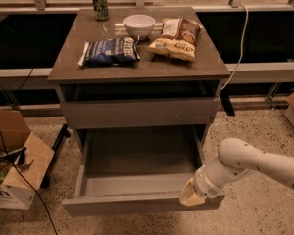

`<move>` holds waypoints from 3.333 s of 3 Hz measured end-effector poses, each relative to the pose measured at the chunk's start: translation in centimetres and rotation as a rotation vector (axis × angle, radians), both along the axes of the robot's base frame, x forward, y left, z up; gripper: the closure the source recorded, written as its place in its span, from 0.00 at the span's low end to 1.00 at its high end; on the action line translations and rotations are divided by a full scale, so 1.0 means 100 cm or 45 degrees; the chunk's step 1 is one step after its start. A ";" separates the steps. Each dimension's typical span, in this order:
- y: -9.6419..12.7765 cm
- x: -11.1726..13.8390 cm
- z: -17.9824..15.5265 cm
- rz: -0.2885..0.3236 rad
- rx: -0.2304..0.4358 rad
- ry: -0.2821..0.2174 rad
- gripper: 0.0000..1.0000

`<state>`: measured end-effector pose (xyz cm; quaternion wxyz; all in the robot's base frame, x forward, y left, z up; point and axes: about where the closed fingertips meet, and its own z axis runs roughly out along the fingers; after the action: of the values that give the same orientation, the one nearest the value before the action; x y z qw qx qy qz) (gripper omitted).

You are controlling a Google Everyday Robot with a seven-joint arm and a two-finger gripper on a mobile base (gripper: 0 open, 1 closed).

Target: Close middle drawer

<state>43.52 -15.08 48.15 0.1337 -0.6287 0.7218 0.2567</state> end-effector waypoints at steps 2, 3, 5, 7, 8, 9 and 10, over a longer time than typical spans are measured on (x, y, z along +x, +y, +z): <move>0.013 0.019 -0.040 -0.064 0.133 0.018 1.00; 0.013 0.020 -0.040 -0.065 0.134 0.018 1.00; 0.020 0.049 -0.055 -0.123 0.186 -0.057 1.00; 0.018 0.112 -0.078 -0.193 0.239 -0.130 1.00; 0.009 0.141 -0.069 -0.230 0.242 -0.193 1.00; 0.009 0.141 -0.069 -0.230 0.242 -0.193 1.00; 0.013 0.172 -0.071 -0.285 0.263 -0.338 1.00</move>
Offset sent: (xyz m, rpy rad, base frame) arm 0.0751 0.0335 -0.0675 0.2547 -0.0301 -0.1146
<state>60.69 -13.75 41.06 0.3191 -0.5557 0.7331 0.2278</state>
